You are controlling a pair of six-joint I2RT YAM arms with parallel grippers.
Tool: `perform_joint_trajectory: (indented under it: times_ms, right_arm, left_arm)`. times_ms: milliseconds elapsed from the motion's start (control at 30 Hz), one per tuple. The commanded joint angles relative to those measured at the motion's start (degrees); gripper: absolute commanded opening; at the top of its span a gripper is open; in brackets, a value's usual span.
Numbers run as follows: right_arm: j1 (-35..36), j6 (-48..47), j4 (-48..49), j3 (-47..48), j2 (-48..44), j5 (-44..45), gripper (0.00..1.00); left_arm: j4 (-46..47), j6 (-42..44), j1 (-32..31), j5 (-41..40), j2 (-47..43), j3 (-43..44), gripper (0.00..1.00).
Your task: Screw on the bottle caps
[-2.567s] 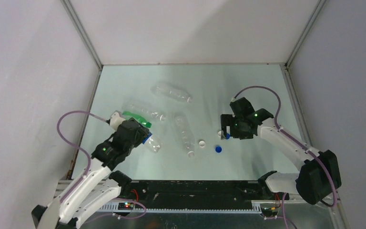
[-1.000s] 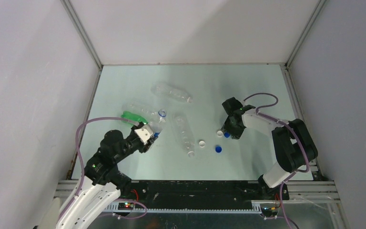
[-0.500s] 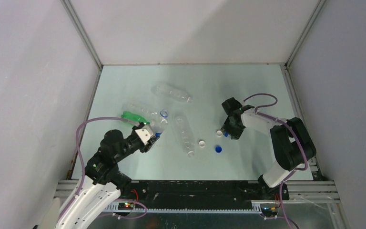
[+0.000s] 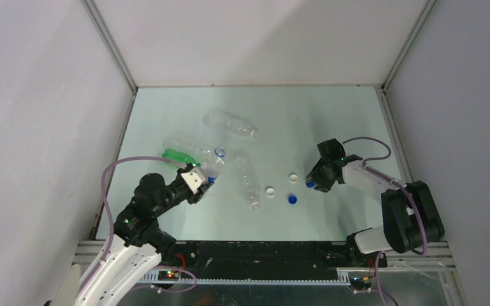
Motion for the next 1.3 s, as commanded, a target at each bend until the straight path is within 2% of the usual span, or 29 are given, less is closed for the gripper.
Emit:
perform_joint_trajectory:
  times_ms: [0, 200, 300, 433, 533, 700, 1000, 1267]
  right_arm:
    - [-2.6, -0.1, 6.7, -4.0, -2.7, -5.9, 0.44]
    - [-5.9, -0.6, 8.7, -10.9, -9.0, -7.4, 0.45]
    - [-6.0, -3.1, 7.2, -11.1, -13.1, -6.8, 0.46]
    - [-3.9, -7.5, 1.5, -7.6, -14.9, -2.2, 0.54]
    - [-0.6, -10.8, -4.7, -1.4, -12.7, 5.1, 0.58]
    - [3.5, -13.5, -12.2, 6.7, -4.5, 11.0, 0.59]
    - [4.9, -15.3, -12.2, 10.7, 5.2, 10.2, 0.58]
    - [4.9, -16.3, -10.3, 11.2, 9.1, 9.7, 0.55]
  left_arm:
    - [2.2, 0.4, 0.3, 1.4, 0.6, 0.3, 0.1]
    - [1.9, 0.5, 0.3, 1.8, 0.9, 0.5, 0.1]
    - [1.9, 0.4, 0.3, 2.2, 1.1, 0.6, 0.11]
    - [1.6, 0.6, 0.3, 2.4, 1.3, 1.0, 0.11]
    - [1.5, 0.5, 0.3, 2.4, 1.3, 1.0, 0.11]
    - [1.8, 0.2, 0.3, 1.1, 1.2, 1.0, 0.13]
    - [0.3, -2.1, 0.2, -6.8, 2.3, 2.7, 0.05]
    - [-1.5, 1.6, 0.2, -7.7, -0.6, 1.7, 0.03]
